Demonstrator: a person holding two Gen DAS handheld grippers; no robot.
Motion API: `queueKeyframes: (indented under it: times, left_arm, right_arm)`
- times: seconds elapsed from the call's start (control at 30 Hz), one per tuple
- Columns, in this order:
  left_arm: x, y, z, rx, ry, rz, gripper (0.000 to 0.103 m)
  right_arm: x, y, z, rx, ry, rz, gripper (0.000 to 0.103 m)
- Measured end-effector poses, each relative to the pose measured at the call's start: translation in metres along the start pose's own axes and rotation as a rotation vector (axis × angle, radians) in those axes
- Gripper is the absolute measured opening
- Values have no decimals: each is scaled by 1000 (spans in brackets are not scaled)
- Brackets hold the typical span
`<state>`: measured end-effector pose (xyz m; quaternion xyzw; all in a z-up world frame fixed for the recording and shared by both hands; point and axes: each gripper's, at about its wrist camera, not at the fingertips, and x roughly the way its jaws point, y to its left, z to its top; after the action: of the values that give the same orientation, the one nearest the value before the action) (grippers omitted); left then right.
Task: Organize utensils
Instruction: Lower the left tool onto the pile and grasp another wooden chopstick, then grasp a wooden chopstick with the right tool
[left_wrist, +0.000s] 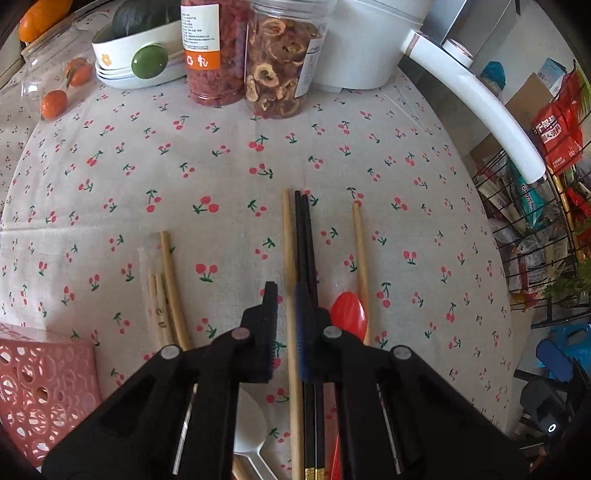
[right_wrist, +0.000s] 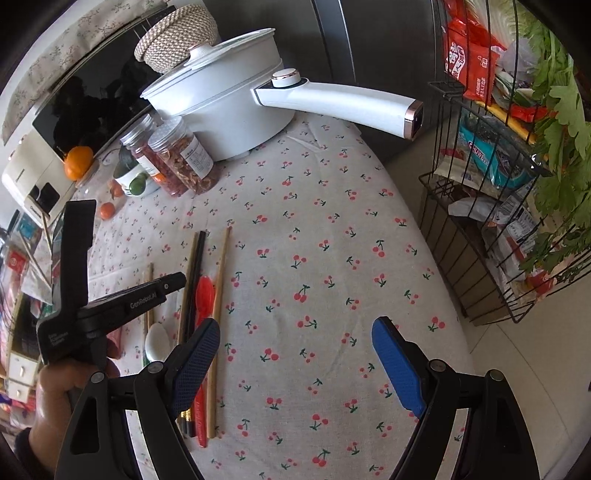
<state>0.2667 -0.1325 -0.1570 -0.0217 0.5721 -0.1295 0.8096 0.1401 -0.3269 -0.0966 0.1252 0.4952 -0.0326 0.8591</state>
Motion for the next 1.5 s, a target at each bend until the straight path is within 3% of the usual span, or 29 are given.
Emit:
queueKeyframes:
  times: [0.37, 0.43, 0.77, 1.07, 1.23, 1.33, 1.4, 1.5]
  left_arm:
    - [9, 0, 3, 22, 11, 39, 8]
    - [4, -3, 1, 28, 1, 19, 7]
    - [-114, 9, -43, 145, -184, -59, 7]
    - [-209, 41, -89, 104, -363, -156, 7]
    - [-237, 62, -111, 83, -444, -138, 7]
    - [-241, 77, -116, 64, -465, -121, 7]
    - [-243, 85, -119, 58, -470, -110, 7]
    - [-241, 97, -119, 39, -460, -111, 7]
  right_arm:
    - [10, -8, -1, 5, 23, -39, 86]
    - [10, -7, 0, 7, 23, -39, 86]
    - [7, 16, 2, 6, 4, -15, 86]
    - [17, 52, 6, -20, -11, -3, 86]
    - [41, 63, 11, -38, -4, -17, 85]
    - [57, 72, 15, -64, 2, -17, 78]
    - [67, 78, 19, -86, 8, -17, 61]
    - [83, 82, 26, -89, 4, -19, 48]
